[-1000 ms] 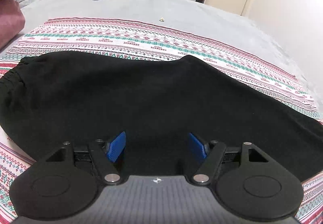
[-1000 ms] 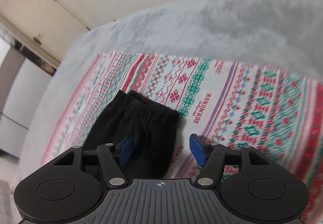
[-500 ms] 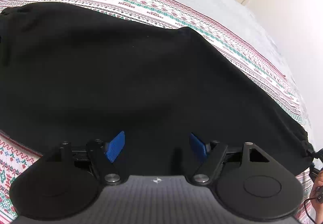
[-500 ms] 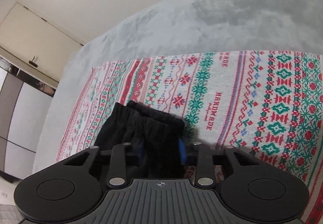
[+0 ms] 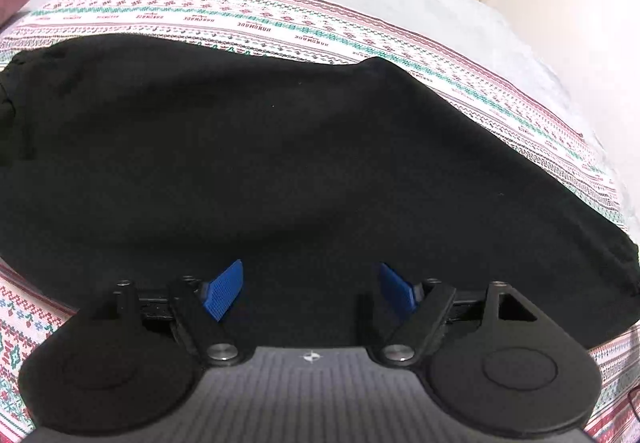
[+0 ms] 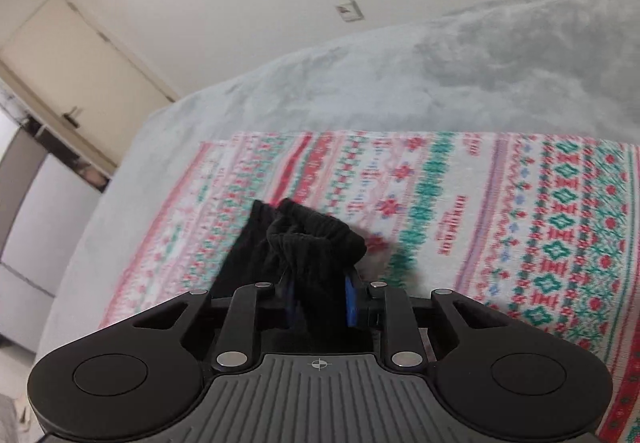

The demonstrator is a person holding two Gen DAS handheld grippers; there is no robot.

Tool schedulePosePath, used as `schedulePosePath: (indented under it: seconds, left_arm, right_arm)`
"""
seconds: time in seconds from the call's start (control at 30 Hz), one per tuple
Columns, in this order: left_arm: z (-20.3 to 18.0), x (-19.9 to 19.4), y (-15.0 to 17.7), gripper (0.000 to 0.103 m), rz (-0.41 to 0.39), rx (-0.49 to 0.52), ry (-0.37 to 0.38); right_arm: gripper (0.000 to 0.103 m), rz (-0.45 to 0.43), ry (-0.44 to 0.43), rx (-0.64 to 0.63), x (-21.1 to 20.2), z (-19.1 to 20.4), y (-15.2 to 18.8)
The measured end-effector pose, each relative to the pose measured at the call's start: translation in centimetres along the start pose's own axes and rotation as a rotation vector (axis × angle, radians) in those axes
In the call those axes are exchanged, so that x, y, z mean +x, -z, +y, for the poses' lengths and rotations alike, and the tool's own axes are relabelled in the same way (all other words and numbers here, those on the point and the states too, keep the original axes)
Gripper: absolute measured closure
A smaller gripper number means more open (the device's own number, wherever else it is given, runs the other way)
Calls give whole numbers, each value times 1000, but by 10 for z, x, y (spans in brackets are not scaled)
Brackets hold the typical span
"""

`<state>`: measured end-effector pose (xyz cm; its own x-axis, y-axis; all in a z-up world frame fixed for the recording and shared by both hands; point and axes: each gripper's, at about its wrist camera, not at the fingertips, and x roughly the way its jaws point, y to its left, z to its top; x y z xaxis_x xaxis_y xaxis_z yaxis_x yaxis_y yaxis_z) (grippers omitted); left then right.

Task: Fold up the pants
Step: 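Lift the waistband with the right tool and carry it over the pants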

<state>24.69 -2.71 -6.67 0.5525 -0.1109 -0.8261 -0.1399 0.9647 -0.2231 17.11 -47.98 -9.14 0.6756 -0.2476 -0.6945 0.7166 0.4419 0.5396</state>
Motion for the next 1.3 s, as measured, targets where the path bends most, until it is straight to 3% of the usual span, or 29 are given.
schedulePosePath:
  seconds: [0.3, 0.43, 0.63, 0.77, 0.93, 1.13, 1.3]
  left_arm:
    - [3, 2, -6, 4, 7, 2, 10]
    - [12, 0, -12, 4, 21, -54, 42]
    - [30, -16, -21, 4, 3, -143, 91]
    - [39, -16, -23, 4, -10, -177, 79]
    - [45, -11, -21, 4, -1, -200, 88]
    - [48, -11, -21, 4, -6, -189, 92]
    - [47, -11, -21, 4, -2, -188, 110]
  right_arm:
    - [84, -76, 152, -119, 5, 16, 13]
    - [84, -134, 127, -164, -10, 34, 13]
    - [84, -318, 41, -477, -56, 94, 43]
    - [84, -381, -85, -741, -93, 141, 98]
    - [84, -433, -196, -1175, -126, 183, 215]
    - [83, -225, -269, -1524, -108, 185, 329]
    - [77, -191, -257, -1712, -114, 175, 370]
